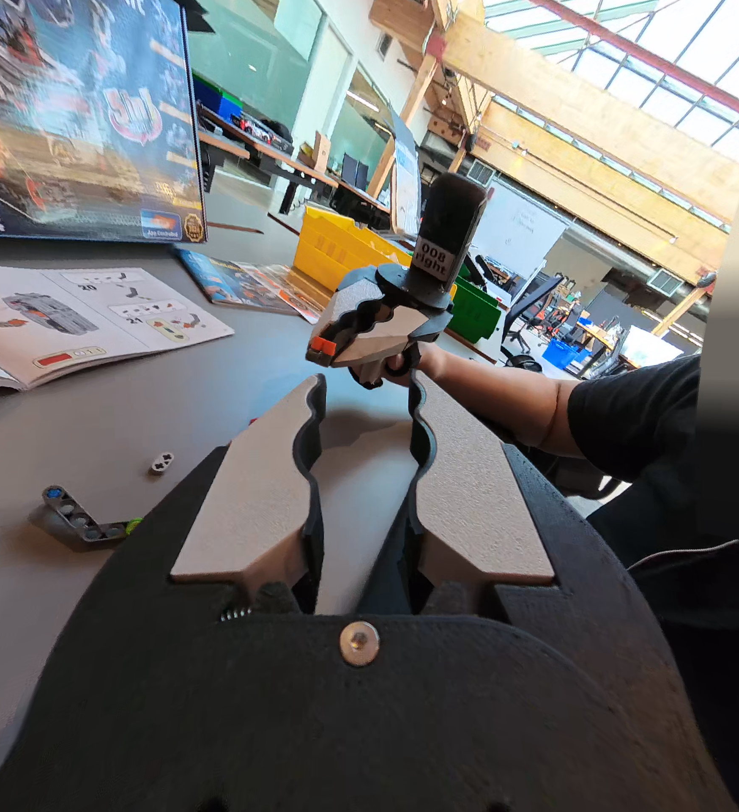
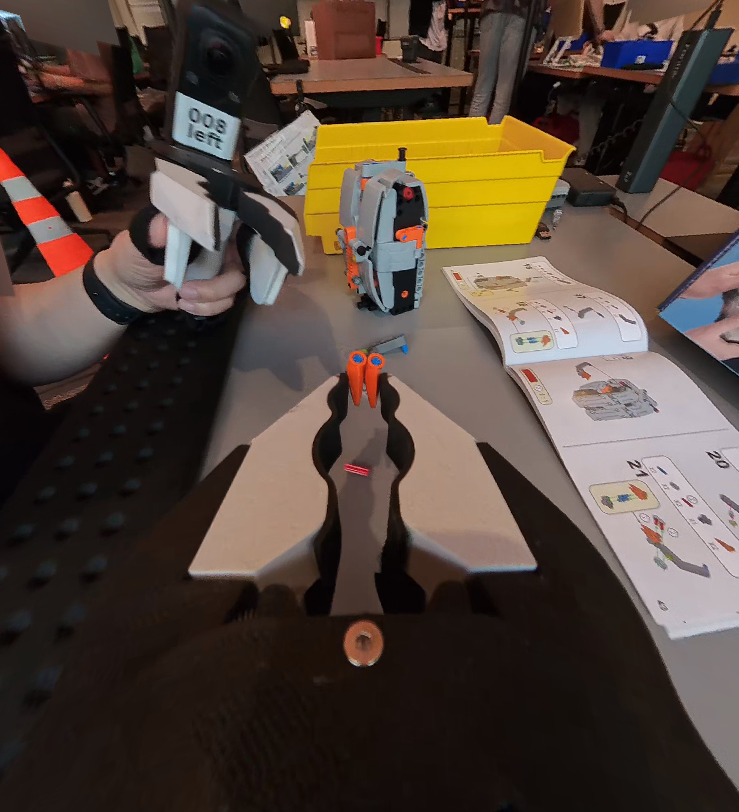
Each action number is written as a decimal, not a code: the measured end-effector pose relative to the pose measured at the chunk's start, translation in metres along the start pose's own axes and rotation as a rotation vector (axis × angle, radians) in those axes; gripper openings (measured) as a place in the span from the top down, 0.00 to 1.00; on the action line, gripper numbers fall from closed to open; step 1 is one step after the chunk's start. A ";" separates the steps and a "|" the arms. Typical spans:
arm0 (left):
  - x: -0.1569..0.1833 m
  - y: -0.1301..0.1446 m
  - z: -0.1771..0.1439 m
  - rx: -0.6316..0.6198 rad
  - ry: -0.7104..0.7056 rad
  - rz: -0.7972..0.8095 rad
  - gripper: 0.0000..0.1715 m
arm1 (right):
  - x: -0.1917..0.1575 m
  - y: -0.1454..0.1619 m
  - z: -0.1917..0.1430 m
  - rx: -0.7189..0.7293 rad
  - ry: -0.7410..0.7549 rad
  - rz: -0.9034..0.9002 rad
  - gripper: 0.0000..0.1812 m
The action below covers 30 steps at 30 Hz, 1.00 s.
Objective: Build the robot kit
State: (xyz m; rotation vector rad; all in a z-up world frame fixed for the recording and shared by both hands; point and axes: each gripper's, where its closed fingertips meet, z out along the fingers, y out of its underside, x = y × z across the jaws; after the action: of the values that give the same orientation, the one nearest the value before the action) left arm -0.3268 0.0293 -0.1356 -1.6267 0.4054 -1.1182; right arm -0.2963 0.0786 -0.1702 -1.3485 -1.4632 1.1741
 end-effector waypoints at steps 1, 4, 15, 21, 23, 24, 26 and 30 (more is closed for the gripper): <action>0.000 -0.002 -0.001 0.009 -0.006 0.015 0.80 | 0.004 0.002 0.000 -0.012 0.024 -0.007 0.93; -0.003 -0.010 -0.004 0.054 -0.049 0.083 0.79 | 0.009 0.005 -0.001 -0.032 0.056 -0.022 0.93; -0.038 -0.088 -0.104 0.275 -0.611 0.505 0.58 | 0.008 0.018 0.005 -0.122 0.089 -0.084 0.92; -0.056 -0.082 -0.101 0.099 -0.446 0.394 0.46 | -0.001 0.019 0.009 -0.126 0.056 -0.115 0.93; -0.069 -0.078 -0.099 0.008 -0.475 0.410 0.46 | -0.001 0.020 0.009 -0.130 0.059 -0.129 0.93; -0.077 -0.076 -0.097 -0.033 -0.494 0.420 0.45 | -0.001 0.020 0.009 -0.131 0.060 -0.133 0.93; -0.088 -0.072 -0.094 -0.089 -0.508 0.429 0.45 | -0.001 0.020 0.008 -0.128 0.061 -0.138 0.93; -0.101 -0.059 -0.087 -0.168 -0.465 0.365 0.49 | 0.001 0.020 0.007 -0.126 0.065 -0.142 0.93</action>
State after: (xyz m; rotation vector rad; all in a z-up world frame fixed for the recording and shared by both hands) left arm -0.4646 0.0761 -0.1302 -1.8067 0.4712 -0.4235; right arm -0.2985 0.0784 -0.1912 -1.3301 -1.5804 0.9526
